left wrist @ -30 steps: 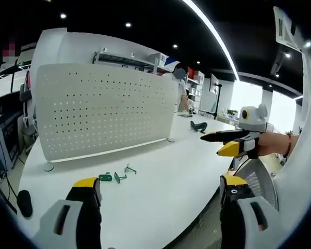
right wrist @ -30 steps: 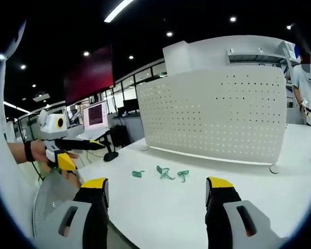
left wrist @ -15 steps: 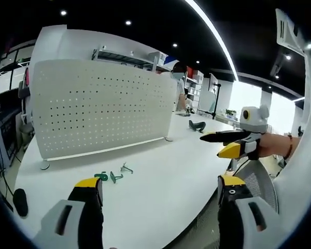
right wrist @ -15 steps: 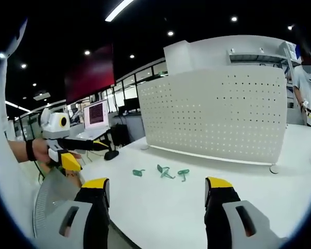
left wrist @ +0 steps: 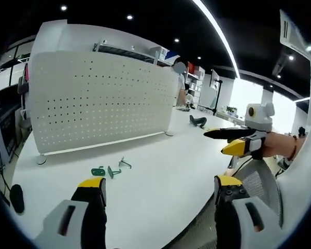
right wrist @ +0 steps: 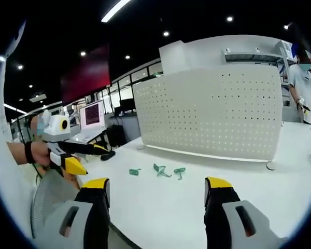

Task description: Insert the hook assembly into the mounting plate slot until the hook locks in place.

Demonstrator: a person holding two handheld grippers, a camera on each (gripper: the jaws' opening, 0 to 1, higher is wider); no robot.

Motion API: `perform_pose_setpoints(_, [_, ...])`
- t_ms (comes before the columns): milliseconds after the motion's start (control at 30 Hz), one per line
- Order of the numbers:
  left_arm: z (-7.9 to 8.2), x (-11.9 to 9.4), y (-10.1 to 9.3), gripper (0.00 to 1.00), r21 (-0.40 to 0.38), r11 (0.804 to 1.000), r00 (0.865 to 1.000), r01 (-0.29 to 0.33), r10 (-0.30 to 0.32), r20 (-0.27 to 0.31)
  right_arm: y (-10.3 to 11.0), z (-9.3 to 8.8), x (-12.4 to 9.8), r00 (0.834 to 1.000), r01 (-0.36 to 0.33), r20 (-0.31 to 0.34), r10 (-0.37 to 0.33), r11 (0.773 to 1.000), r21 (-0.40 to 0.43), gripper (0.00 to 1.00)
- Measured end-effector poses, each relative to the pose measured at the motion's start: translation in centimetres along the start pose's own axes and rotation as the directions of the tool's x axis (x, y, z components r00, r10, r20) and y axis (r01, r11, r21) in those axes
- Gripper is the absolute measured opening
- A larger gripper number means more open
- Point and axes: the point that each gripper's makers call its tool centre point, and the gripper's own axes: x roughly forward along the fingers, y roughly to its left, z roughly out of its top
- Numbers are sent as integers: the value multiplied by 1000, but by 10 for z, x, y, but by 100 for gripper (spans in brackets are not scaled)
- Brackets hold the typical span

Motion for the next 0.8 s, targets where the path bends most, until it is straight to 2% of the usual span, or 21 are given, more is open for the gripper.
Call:
perform_pose_setpoints(100, [0, 3, 3, 90, -10, 1000, 1000, -8, 8, -3, 0, 1, -1, 1000, 2, 7, -2, 1000, 4, 75])
perform_pose_setpoints(200, [-1, 6, 4, 86, -1, 1000, 1000, -5, 5, -12, 0, 1, -1, 1000, 3, 7, -3, 1000, 4, 75])
perform_pose_setpoints(333, [-3, 9, 5, 86, 4, 1000, 1000, -5, 5, -19, 0, 0, -1, 1000, 3, 8, -3, 1000, 9, 75])
perform_pose_setpoints(367, [-1, 10, 7, 86, 17, 1000, 1000, -7, 8, -4, 0, 0, -1, 1000, 4, 11, -4, 1000, 12, 75])
perform_pose_setpoints(433, [1, 12, 6, 89, -19, 1000, 1000, 1, -1, 18, 1, 0, -2, 1000, 3, 15, -4, 1000, 25, 75])
perform_pose_setpoints(500, [4, 13, 6, 90, -24, 1000, 999, 4, -3, 32, 1, -1, -2, 1000, 6, 16, -6, 1000, 25, 75])
perform_pose_setpoints(600, [1, 16, 7, 90, -16, 1000, 1000, 2, -2, 21, 1, -2, -2, 1000, 6, 12, -6, 1000, 24, 75])
perform_pose_setpoints(667, [1, 17, 6, 88, -4, 1000, 1000, 6, -6, 17, 2, -2, -1, 1000, 4, 12, -4, 1000, 25, 75])
perform_pose_setpoints(800, [-1, 19, 6, 83, -29, 999, 1000, 20, -20, 13, 2, -2, 0, 1000, 1, 11, -2, 1000, 21, 75])
